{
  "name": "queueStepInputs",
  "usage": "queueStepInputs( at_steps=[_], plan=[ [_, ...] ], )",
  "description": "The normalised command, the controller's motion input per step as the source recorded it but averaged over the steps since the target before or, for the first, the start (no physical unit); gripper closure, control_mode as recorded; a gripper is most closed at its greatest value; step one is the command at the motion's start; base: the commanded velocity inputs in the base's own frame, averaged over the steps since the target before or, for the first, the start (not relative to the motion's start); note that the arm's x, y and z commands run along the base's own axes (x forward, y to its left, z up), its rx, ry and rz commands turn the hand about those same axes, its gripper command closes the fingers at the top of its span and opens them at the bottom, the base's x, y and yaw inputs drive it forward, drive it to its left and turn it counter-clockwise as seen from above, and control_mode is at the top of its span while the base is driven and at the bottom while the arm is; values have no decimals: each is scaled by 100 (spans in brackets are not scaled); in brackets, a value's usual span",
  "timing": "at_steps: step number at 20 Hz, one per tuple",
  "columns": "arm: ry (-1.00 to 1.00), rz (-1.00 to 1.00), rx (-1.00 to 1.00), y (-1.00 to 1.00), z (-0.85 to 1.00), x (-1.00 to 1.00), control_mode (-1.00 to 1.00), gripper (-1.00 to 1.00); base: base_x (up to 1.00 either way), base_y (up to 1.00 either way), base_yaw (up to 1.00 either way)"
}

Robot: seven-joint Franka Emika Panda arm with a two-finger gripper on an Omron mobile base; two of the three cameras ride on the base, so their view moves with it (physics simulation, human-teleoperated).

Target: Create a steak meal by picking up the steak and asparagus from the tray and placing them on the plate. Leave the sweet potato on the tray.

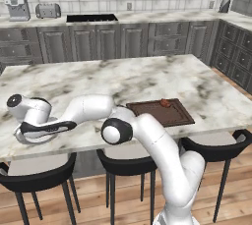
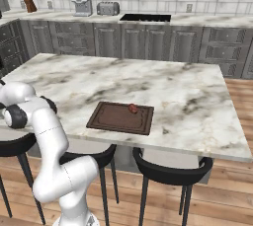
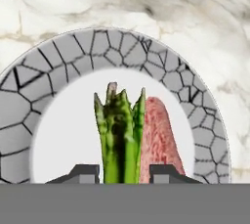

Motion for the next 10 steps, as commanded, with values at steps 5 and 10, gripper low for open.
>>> queueStepInputs(
  at_steps=[5,10],
  plan=[
    [-6,0,0,0,0,4,-100,-100,0,0,0],
    [-8,0,0,-1,28,-10,-100,-100,0,0,0]
  ],
)
